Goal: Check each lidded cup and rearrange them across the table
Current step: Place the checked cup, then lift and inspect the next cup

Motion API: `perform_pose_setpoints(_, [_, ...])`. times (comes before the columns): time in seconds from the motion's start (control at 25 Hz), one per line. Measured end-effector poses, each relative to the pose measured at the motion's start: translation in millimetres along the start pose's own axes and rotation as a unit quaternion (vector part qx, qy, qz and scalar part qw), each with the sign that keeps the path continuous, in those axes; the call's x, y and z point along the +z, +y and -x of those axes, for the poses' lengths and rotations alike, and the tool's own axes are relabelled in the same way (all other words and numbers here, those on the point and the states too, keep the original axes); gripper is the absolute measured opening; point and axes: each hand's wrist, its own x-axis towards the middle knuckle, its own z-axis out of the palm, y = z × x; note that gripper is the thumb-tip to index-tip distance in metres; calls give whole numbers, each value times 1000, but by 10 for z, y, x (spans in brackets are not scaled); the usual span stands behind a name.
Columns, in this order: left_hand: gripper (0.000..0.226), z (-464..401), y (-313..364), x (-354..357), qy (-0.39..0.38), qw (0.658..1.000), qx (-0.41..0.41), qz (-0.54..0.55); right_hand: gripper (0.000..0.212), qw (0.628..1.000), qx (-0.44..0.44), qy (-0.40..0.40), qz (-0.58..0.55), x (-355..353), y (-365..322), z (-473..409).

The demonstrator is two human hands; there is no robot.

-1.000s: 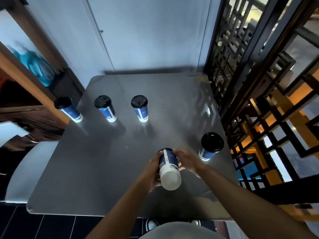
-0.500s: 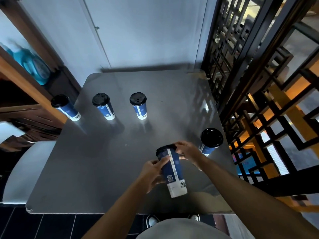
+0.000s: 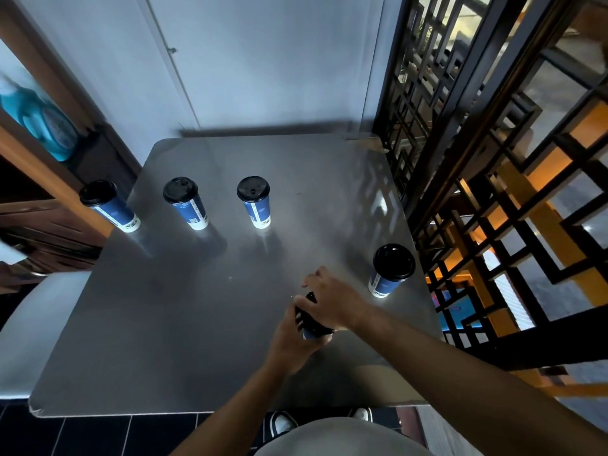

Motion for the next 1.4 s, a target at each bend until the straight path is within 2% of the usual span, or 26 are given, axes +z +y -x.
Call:
perform_pose_setpoints(0.08, [71, 21, -11, 6, -7, 999, 11, -30, 58, 995, -29, 20, 92, 121, -62, 26])
perform_pose_setpoints(0.16, [75, 58, -5, -3, -9, 997, 10, -71, 60, 989, -43, 48, 134, 203, -82, 51])
perform_pose_setpoints(0.32, [68, 85, -38, -48, -22, 983, 10, -180, 60, 985, -69, 79, 136, 324, -95, 68])
perform_pose_setpoints(0.4, [63, 127, -20, -31, -32, 982, 14, -186, 58, 983, -82, 99, 128, 391, -118, 80])
perform_pose_setpoints(0.48, [49, 160, -28, -4, -79, 974, 37, -210, 57, 981, -93, 113, 128, 462, -125, 100])
perform_pose_setpoints(0.52, [51, 111, -159, -6, -43, 949, 96, -297, 56, 980, -95, 122, 129, 483, -121, 105])
perform_pose_setpoints(0.6, [58, -3, -408, 48, -15, 901, 203, -382, 55, 978, -95, 131, 129, 496, -119, 108])
perform_pose_setpoints(0.64, [58, 20, -364, 23, 7, 895, 211, -393, 54, 978, -94, 134, 128, 500, -122, 115])
perform_pose_setpoints(0.68, [57, 44, -256, -37, 19, 904, 204, -375, 54, 978, -94, 137, 127, 504, -126, 113])
perform_pose_setpoints(0.72, [54, 66, -183, -41, -32, 924, 148, -351, 53, 978, -93, 141, 125, 501, -133, 112])
perform_pose_setpoints(0.76, [52, 112, -94, -1, -22, 931, 122, -343, 53, 977, -94, 145, 124, 491, -132, 120])
perform_pose_setpoints(0.84, [62, 103, -105, 51, -13, 961, 65, -269, 53, 977, -97, 147, 124, 463, -132, 133])
perform_pose_setpoints(0.92, [60, 89, -58, 39, 36, 947, 80, -308, 53, 980, -98, 135, 114, 441, -138, 135])
perform_pose_setpoints(0.96, [59, 89, -42, 46, 39, 937, 125, -325, 52, 982, -99, 127, 98, 435, -139, 132])
perform_pose_setpoints(1.0, [61, 79, -72, 37, 13, 936, 128, -327, 50, 986, -97, 117, 69, 419, -137, 131])
perform_pose_setpoints(1.08, [70, 122, 35, 17, -23, 981, 47, -187, 43, 992, -89, 87, -20, 317, -110, 124])
perform_pose_setpoints(1.16, [77, 134, 51, -22, 17, 999, -21, -31, 34, 989, -86, 60, -104, 161, -28, 106])
perform_pose_setpoints(1.28, [71, 84, 123, -37, 43, 990, -70, 117, 22, 970, -62, 70, -226, -36, 90, 72])
perform_pose_setpoints(1.4, [48, 24, 320, -81, 53, 969, -132, 200, 26, 926, 15, 71, -371, -23, 168, -33])
